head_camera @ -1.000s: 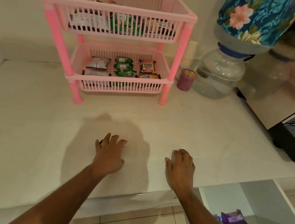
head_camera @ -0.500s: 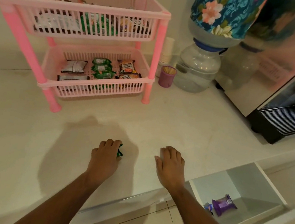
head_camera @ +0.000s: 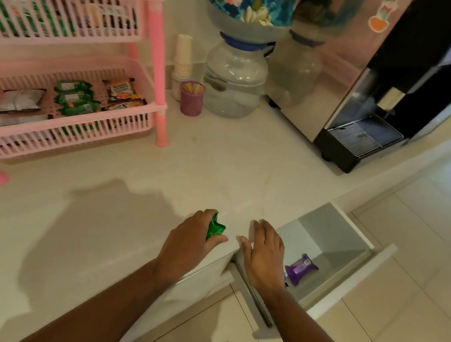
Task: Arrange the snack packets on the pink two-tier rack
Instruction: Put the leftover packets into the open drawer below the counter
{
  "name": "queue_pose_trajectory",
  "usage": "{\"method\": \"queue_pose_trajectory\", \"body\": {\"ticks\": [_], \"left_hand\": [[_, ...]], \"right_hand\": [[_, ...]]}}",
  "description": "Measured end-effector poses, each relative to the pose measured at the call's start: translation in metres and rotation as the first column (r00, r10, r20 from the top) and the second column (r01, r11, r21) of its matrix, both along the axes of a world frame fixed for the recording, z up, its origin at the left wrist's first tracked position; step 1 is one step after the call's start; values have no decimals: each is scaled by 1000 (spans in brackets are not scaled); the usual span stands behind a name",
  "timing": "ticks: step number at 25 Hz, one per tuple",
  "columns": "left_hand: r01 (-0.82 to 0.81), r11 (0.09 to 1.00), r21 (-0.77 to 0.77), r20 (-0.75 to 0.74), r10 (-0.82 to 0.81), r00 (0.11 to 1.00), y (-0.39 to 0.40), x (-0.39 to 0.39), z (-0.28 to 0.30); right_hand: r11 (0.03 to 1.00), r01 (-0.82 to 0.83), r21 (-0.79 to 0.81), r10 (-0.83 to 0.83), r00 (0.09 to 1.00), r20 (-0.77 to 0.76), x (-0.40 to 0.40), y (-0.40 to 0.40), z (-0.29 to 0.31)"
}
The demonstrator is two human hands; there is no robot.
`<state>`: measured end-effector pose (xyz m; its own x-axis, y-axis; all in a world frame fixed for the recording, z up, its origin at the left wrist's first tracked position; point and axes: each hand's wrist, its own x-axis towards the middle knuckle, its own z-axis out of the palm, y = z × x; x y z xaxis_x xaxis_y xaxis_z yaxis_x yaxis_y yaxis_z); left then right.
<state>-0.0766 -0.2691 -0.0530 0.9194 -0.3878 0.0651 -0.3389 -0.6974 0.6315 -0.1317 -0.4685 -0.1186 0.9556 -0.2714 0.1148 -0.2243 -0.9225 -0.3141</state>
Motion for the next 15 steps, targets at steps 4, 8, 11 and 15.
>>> {"method": "queue_pose_trajectory", "body": {"ticks": [4, 8, 11, 15], "left_hand": [[148, 977, -151, -121, -167, 979, -59, -11, 0], [162, 953, -256, -410, -259, 875, -108, -19, 0], [168, 947, -274, -576, -301, 760, -139, -24, -5], [189, 964, -188, -762, -264, 591, -175, -28, -27]], "right_hand": [[994, 108, -7, -108, 994, -19, -26, -33, -2], [981, 182, -62, -186, 981, -61, -48, -60, -3], [949, 311, -44, -313, 946, -82, -61, -82, 1], [828, 555, 80, -554, 832, -38, -77, -107, 6]]}}
